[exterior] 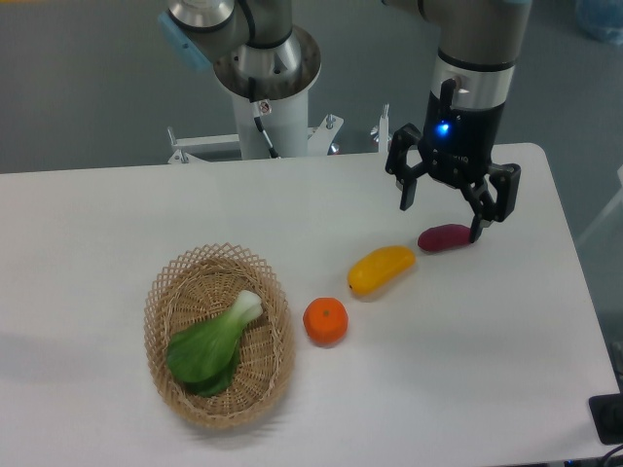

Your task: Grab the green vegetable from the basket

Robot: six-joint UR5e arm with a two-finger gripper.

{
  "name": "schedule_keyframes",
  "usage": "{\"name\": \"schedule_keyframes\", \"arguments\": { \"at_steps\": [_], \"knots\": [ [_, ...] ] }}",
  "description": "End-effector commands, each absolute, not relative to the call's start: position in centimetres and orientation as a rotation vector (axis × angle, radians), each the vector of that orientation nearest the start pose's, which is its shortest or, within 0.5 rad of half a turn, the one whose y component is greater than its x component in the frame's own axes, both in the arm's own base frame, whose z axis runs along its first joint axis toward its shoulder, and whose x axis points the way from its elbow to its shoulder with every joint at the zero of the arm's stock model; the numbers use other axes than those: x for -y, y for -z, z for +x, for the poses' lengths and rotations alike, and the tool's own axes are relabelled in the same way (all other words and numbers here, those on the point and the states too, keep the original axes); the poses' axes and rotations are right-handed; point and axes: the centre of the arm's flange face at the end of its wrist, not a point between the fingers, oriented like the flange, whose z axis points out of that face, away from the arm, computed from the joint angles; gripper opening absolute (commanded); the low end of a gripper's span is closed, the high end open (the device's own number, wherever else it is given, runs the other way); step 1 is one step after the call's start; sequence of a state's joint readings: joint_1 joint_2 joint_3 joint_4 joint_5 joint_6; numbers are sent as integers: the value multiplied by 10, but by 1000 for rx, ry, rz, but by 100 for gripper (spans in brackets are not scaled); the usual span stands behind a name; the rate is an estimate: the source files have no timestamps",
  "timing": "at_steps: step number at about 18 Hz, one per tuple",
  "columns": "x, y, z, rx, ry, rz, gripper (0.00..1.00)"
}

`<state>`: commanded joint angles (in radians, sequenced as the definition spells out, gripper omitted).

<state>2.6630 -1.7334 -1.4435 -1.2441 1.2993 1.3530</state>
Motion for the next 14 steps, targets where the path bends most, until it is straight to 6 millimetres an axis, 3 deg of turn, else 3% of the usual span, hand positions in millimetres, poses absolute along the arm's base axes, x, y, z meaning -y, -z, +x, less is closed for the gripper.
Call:
{"name": "schedule_keyframes", "arguments": {
  "at_steps": [9, 12, 14],
  "knots": [
    [-412, -492, -437, -390, -211, -2759, 100],
    [-411, -483, -426, -323, -187, -2766, 100],
    [-423, -476, -414, -285, -188, -2757, 100]
  ]
}}
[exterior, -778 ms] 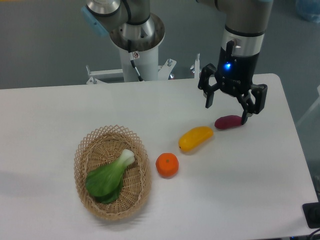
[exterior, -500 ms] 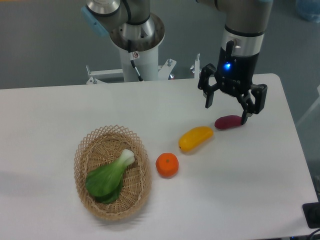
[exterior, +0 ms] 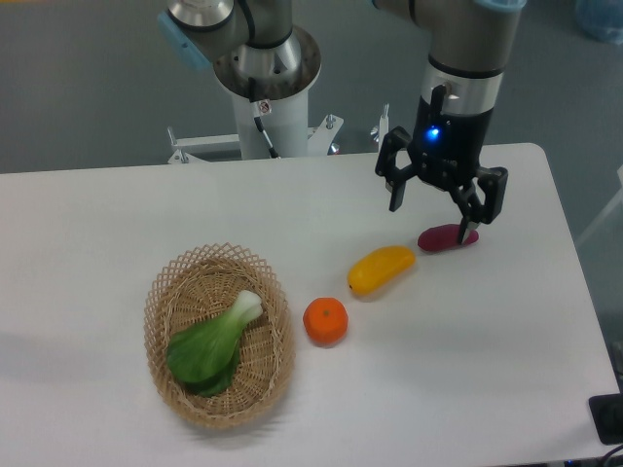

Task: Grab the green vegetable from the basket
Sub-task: 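Move the open gripper over the basket and lower onto the bok choy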

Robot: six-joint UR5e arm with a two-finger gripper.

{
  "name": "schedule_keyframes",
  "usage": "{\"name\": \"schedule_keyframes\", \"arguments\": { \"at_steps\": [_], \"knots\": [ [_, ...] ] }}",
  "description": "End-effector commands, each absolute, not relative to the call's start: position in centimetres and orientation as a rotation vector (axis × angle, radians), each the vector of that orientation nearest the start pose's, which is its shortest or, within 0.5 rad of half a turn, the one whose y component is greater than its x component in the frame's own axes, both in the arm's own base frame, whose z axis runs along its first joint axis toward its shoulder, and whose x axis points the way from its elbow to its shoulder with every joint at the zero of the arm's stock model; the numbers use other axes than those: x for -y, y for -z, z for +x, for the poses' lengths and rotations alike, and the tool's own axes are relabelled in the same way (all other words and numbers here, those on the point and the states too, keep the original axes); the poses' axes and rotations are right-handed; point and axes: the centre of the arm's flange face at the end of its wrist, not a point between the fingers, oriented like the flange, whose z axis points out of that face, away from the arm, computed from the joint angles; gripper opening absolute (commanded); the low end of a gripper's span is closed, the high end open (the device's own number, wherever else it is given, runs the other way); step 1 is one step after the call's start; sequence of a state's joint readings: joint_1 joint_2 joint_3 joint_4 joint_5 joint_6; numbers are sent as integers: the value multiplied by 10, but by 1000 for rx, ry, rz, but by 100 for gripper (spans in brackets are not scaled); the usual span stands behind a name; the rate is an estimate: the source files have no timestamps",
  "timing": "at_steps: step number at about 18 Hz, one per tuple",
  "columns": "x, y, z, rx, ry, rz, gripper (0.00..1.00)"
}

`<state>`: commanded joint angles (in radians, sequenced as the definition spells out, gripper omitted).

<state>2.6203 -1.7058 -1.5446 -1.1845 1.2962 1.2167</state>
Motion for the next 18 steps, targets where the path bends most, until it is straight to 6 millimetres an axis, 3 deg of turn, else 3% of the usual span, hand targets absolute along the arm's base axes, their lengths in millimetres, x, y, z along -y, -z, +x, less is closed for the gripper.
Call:
{"name": "schedule_keyframes", "arguments": {
  "at_steps": [4, 6, 9, 11, 18],
  "knots": [
    [-447, -456, -380, -224, -165, -2752, 100],
    [-466, -438, -351, -196, -92, -2768, 100],
    [-489, -405, -326, -128, -14, -2793, 100],
    [-513, -388, -301, -201, 0, -2785, 100],
    [-552, -312, -261, -194, 149, -2886, 100]
  ]
}}
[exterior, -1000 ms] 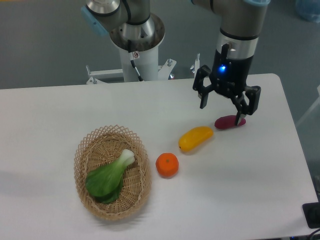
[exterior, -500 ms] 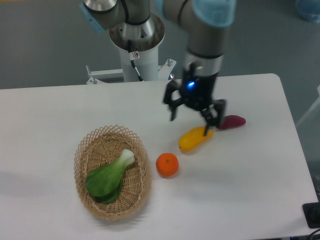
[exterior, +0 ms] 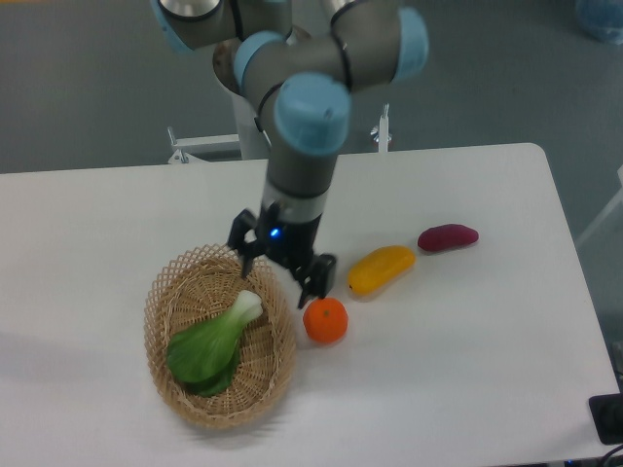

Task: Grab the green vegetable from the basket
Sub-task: 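Move the open gripper over the basket and lower onto the bok choy, then close the gripper on the bok choy stem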

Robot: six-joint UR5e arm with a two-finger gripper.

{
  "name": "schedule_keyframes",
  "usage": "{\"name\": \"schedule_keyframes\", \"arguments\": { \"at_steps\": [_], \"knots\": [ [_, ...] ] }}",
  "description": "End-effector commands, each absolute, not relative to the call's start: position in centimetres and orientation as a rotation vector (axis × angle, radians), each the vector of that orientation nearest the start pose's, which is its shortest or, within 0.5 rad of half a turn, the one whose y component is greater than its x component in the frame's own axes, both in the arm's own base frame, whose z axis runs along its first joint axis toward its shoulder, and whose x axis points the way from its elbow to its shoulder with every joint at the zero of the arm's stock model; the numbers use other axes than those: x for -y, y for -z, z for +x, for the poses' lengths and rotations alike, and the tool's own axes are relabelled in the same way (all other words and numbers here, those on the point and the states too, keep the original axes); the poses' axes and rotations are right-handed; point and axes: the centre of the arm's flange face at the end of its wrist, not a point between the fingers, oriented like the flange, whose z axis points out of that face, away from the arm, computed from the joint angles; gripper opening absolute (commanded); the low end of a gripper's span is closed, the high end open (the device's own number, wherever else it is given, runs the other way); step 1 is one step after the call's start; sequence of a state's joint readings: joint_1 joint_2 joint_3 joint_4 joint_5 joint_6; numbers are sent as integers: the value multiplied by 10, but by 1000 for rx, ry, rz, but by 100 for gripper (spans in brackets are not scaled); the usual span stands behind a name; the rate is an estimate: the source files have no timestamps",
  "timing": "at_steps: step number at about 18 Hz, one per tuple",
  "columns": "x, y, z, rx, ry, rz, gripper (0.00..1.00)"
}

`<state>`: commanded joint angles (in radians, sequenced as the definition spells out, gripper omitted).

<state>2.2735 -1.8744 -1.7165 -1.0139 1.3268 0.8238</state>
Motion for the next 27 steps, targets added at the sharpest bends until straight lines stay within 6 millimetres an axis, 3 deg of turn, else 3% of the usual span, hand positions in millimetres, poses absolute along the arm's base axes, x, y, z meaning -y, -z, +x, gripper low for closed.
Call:
{"name": "schedule_keyframes", "arguments": {
  "at_steps": [2, 5, 8, 12, 23, 27],
  "knots": [
    [-551, -288, -258, -204, 145, -2948, 100],
    [-557, -274, -238, -268, 108, -3008, 100],
    [-557, -255, -235, -228, 118, -3035, 100],
    [-565, -245, -221, -269, 14, -3012, 100],
    [-575, -202, -207, -317, -4, -3051, 100],
    [-574, -204, -211, -317, -60, -3069, 100]
  ]
}}
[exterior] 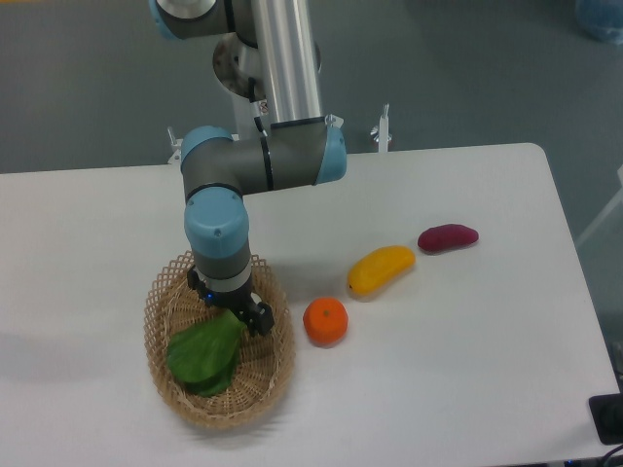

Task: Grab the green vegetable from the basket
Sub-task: 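Close the gripper on the bok choy stem, then lift the bok choy out of the basket and carry it beside the tangerine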

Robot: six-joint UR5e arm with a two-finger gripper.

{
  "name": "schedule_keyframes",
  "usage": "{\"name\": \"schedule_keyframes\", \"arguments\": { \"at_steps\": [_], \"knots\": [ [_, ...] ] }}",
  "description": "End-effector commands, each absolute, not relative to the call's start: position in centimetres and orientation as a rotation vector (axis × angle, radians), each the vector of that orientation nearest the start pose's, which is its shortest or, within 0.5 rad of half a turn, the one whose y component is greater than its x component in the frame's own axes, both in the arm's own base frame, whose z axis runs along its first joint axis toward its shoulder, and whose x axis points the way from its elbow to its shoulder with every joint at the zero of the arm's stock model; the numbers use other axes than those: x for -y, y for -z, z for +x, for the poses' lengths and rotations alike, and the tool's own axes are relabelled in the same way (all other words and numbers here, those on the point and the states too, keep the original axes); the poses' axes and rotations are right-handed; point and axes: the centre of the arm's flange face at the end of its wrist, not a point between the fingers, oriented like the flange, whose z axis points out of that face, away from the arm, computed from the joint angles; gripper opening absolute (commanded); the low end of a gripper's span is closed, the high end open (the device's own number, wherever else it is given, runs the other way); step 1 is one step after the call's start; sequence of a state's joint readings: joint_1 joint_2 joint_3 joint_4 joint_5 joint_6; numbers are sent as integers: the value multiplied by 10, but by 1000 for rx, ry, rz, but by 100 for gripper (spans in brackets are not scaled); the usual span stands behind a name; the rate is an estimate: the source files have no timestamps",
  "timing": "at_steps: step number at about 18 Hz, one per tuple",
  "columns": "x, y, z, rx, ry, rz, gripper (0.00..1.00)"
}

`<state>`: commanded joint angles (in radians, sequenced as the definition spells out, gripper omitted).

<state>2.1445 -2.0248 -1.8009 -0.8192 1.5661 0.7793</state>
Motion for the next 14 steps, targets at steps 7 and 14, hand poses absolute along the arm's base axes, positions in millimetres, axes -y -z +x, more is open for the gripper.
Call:
{"name": "schedule_keyframes", "arguments": {
  "at_steps": [7, 14],
  "knots": [
    [-578, -215, -214, -317, -87, -3044, 40],
    [-579, -227, -218, -329, -110, -3024, 37]
  ]
}}
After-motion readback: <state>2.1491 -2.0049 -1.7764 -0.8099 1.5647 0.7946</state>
